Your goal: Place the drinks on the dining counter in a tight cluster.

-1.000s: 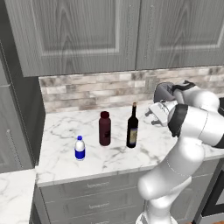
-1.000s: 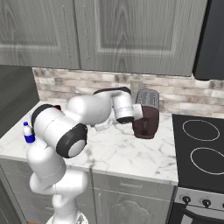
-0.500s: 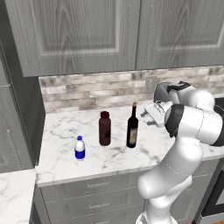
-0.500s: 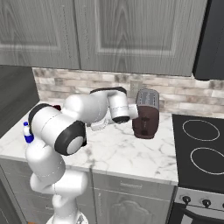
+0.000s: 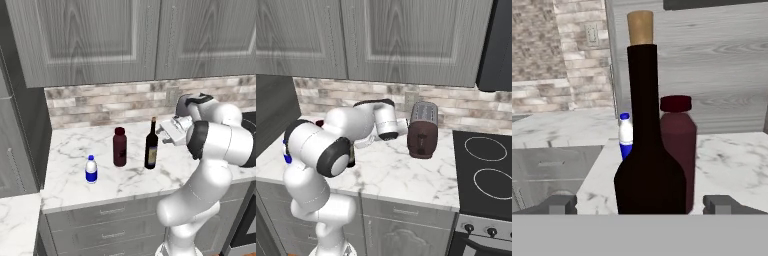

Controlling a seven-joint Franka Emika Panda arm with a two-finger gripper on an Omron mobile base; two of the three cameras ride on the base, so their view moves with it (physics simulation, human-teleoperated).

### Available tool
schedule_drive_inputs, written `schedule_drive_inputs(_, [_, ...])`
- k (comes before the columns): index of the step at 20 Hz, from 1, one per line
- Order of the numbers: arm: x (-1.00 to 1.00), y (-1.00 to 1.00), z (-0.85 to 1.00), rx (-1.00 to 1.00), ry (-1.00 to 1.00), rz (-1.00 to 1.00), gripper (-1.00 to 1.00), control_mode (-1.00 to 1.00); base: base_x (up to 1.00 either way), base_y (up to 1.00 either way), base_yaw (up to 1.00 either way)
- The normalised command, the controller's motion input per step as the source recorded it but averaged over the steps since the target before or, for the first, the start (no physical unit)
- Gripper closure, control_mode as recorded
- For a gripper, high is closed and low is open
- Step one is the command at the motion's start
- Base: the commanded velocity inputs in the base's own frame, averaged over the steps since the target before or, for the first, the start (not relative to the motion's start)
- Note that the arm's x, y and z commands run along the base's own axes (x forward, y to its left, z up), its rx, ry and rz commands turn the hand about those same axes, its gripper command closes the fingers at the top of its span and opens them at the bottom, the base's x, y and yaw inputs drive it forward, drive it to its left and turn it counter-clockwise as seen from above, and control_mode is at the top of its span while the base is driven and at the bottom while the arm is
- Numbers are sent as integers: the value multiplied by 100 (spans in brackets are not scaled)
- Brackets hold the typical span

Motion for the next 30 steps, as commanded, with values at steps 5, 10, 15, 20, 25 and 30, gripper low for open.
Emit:
schedule_drive_inputs(5, [0, 14, -2, 0, 0, 0, -100, -100, 0, 0, 0])
schedule_drive_inputs(10, [0, 12, -2, 0, 0, 0, -100, -100, 0, 0, 0])
schedule_drive_inputs(15, [0, 11, -3, 0, 0, 0, -100, -100, 0, 0, 0])
schedule_drive_inputs(20, [0, 9, -2, 0, 0, 0, -100, -100, 0, 0, 0])
schedule_drive_inputs(25, [0, 4, 0, 0, 0, 0, -100, -100, 0, 0, 0])
schedule_drive_inputs(30, [0, 0, 0, 0, 0, 0, -100, -100, 0, 0, 0])
